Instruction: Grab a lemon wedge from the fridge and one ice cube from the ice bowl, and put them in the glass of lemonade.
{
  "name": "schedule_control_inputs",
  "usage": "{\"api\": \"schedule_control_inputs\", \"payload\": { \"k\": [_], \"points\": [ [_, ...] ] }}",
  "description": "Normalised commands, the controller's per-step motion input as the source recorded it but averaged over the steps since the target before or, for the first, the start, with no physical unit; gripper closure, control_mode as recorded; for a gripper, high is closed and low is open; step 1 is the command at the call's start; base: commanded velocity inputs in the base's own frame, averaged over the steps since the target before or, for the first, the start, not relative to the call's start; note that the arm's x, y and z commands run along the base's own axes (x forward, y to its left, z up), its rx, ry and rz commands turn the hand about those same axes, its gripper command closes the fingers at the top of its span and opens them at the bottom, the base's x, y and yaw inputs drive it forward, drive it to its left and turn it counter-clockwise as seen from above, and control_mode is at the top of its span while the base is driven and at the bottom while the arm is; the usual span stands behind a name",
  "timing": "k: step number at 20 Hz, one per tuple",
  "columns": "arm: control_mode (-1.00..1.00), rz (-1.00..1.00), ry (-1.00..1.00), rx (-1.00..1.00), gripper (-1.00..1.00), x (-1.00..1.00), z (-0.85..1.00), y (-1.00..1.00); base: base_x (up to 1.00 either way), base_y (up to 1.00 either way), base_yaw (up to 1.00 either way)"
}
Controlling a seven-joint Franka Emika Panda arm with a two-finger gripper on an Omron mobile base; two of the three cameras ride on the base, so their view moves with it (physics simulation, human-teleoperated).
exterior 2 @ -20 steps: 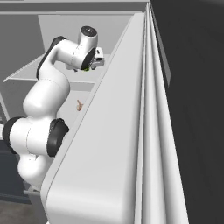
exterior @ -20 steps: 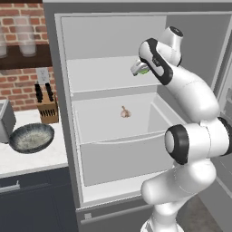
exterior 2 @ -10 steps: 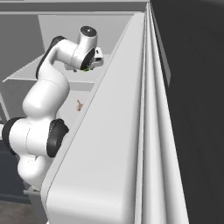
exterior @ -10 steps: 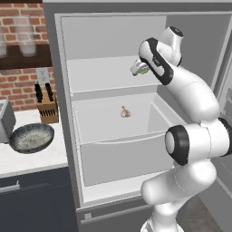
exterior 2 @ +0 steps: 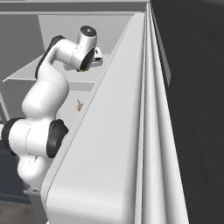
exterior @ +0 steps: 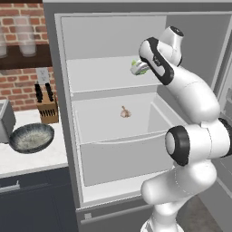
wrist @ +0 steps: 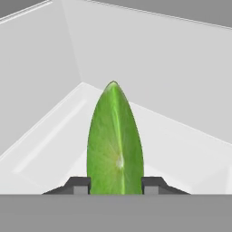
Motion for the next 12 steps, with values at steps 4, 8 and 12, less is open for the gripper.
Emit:
{"api": "schedule_control_inputs", "payload": {
  "k": [4,8,12],
  "points": [
    [-1.00,0.01,0.00,0.00,1.00,-0.19,0.00,0.01,0.00,0.00,0.00],
    [-1.00,0.05,-0.04,0.00,1.00,-0.75,0.00,0.00,0.00,0.00,0.00],
    [-1.00,0.10,-0.06,0.00,1.00,-1.00,0.00,0.00,0.00,0.00,0.00]
  ]
}}
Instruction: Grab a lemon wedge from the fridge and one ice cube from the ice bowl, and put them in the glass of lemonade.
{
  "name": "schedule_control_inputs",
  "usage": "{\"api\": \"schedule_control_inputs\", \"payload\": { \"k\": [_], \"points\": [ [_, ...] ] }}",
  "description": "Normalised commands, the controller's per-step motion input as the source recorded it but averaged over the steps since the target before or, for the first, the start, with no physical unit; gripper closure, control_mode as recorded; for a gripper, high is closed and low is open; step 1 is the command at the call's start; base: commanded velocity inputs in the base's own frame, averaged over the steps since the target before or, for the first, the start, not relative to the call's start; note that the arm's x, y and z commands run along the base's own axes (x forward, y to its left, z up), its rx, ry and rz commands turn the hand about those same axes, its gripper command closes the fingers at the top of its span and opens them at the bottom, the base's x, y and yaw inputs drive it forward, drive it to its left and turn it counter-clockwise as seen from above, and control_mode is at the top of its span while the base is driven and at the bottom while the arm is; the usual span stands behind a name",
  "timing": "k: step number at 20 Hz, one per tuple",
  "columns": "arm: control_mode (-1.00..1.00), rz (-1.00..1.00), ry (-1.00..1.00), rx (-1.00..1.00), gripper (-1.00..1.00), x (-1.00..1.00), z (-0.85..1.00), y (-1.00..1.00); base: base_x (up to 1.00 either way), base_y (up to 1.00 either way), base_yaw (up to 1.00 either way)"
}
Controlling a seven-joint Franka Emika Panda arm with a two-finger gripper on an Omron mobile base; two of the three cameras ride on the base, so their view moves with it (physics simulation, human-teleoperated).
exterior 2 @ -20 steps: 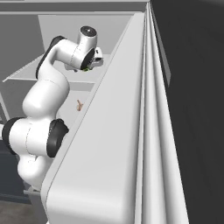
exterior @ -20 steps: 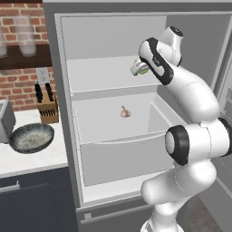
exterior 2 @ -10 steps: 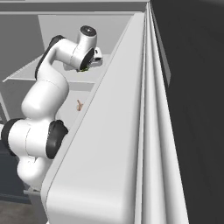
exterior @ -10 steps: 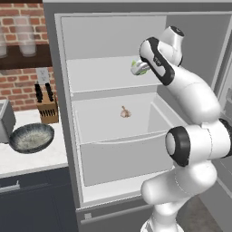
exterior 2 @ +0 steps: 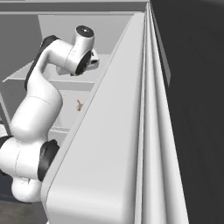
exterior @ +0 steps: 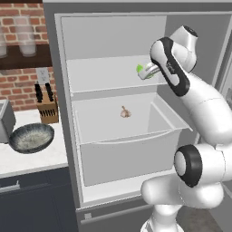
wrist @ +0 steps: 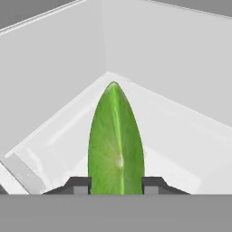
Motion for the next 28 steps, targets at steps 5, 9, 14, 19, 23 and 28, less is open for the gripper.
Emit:
{"api": "schedule_control_inputs", "payload": {
  "k": [5,9,14,19,23,28],
  "points": [
    [-1.00,0.06,-0.03,0.00,1.00,-1.00,0.00,0.00,0.00,0.00,0.00],
    [-1.00,0.02,0.00,0.00,1.00,-1.00,0.00,0.06,0.00,0.00,0.00],
    [-1.00,-0.01,0.00,0.00,1.00,-1.00,0.00,0.02,0.00,0.00,0.00],
    [-1.00,-0.21,0.07,0.00,1.00,-1.00,-0.01,0.03,0.00,0.00,0.00],
    [-1.00,-0.33,0.23,-0.01,1.00,-0.99,-0.38,0.00,0.00,0.00,0.00],
    [-1.00,-0.25,0.28,-0.04,1.00,-0.60,-0.69,0.00,0.00,0.00,0.00]
  ]
}}
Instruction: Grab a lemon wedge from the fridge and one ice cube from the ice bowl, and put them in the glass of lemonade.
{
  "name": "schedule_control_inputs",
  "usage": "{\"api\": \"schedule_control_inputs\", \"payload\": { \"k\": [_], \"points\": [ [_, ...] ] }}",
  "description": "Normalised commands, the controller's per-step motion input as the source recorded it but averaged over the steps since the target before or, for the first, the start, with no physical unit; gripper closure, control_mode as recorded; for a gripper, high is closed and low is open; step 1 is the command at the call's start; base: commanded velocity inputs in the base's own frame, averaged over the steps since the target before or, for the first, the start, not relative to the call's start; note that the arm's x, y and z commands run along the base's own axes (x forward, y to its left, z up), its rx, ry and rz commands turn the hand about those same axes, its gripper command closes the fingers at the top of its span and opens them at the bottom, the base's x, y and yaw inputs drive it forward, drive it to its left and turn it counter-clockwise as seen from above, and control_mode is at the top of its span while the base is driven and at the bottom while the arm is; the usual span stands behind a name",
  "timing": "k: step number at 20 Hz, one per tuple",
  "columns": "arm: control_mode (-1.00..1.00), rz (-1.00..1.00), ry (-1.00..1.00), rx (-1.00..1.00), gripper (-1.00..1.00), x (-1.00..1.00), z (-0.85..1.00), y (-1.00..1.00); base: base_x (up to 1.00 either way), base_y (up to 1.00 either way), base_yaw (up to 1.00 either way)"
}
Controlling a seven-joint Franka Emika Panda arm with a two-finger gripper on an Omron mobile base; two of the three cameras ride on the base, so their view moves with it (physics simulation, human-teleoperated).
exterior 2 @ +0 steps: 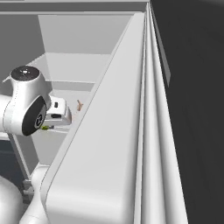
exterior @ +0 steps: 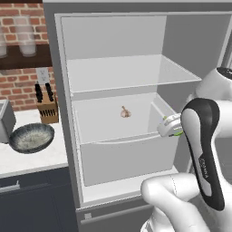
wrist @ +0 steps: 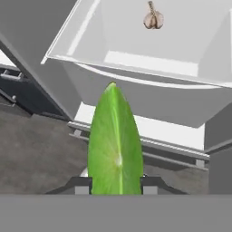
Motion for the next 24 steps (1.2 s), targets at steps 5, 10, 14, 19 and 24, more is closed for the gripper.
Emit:
{"api": "schedule_control_inputs", "payload": {
  "k": [5,10,14,19,24],
  "points": [
    [-1.00,-0.17,0.20,0.00,1.00,-0.27,-0.50,0.00,0.00,0.00,0.00],
    [-1.00,-0.13,0.06,0.00,1.00,-0.36,-0.24,-0.01,0.00,0.00,0.00],
    [-1.00,-0.05,0.01,0.00,1.00,-0.19,-0.05,-0.05,0.00,0.00,0.00],
    [1.00,-0.01,0.00,0.00,1.00,-0.02,0.00,-0.01,-0.24,0.12,0.00],
    [1.00,0.00,0.00,0.00,1.00,0.00,0.00,0.00,-0.63,0.98,0.00]
  ]
}}
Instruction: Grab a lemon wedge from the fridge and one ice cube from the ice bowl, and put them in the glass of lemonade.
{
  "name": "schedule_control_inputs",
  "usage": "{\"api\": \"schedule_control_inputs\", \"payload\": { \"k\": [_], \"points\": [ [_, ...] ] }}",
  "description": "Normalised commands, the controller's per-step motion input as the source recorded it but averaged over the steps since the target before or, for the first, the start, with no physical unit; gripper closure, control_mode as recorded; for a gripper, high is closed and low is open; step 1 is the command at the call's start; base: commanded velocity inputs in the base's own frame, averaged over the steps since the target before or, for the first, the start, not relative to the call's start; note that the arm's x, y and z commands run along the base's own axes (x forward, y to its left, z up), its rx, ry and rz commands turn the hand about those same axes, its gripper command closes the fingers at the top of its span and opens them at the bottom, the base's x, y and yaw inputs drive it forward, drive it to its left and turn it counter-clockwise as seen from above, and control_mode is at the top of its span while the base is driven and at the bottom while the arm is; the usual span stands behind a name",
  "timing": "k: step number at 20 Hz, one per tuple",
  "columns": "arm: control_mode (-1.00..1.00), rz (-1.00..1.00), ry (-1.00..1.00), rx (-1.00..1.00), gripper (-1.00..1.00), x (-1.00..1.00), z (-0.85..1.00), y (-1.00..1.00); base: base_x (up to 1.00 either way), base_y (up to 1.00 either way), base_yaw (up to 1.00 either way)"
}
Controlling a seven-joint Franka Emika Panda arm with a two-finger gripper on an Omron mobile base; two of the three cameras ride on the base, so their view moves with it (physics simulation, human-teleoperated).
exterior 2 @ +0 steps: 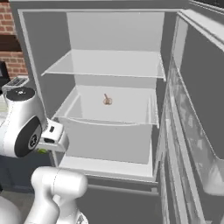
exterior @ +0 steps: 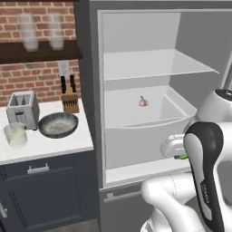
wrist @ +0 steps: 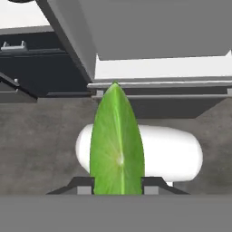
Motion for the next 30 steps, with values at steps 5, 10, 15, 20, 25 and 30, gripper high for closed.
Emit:
{"api": "schedule_control_inputs", "payload": {
  "k": [5,10,15,20,25,30],
  "points": [
    [1.00,0.00,0.00,0.00,1.00,0.00,0.00,0.00,-0.14,1.00,-0.03],
    [1.00,0.00,0.00,0.00,1.00,0.00,0.00,0.00,0.12,1.00,-0.14],
    [1.00,0.00,0.00,0.00,1.00,0.00,0.00,0.00,0.37,0.81,-0.14],
    [1.00,0.00,0.00,0.00,1.00,0.00,0.00,0.00,0.69,0.07,0.00],
    [1.00,0.00,0.00,0.00,1.00,0.00,0.00,0.00,0.59,0.02,0.00],
    [1.00,0.00,0.00,0.00,1.00,0.00,0.00,0.00,0.37,0.25,0.00]
  ]
}}
